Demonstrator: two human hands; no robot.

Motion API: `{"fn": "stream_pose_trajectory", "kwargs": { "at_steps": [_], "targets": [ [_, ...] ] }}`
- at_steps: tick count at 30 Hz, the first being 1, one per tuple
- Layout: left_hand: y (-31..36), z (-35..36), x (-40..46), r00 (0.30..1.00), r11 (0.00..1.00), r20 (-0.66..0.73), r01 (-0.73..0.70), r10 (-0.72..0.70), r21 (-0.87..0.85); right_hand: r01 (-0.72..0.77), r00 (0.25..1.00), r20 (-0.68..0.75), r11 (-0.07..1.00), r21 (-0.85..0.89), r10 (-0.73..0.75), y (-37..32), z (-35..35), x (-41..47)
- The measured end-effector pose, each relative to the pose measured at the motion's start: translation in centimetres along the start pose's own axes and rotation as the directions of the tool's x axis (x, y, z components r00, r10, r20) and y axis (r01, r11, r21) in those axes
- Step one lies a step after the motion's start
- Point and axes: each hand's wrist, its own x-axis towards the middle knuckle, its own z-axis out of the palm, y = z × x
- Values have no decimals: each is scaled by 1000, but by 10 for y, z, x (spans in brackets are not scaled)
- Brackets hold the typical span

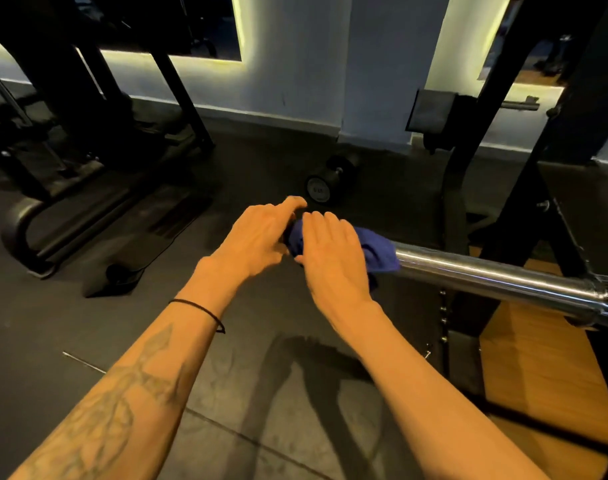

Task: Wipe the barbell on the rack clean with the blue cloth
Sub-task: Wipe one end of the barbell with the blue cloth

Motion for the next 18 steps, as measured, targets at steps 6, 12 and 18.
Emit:
{"fn": "stream_pose_trajectory", "kwargs": {
  "at_steps": [6, 12, 18],
  "targets": [
    [-17, 6, -2, 1000, 992, 13, 8, -7, -130, 64, 997, 41, 987, 145, -71, 19, -8, 4],
    [-29, 13, -7, 988, 930, 95, 144, -119, -338, -86, 996, 33, 994, 70, 84, 45, -14, -22],
    [-32, 18, -2, 981, 917, 157, 168, -118, -362, -2, 999, 47, 1000, -11, 3, 8, 1, 4]
  ]
}}
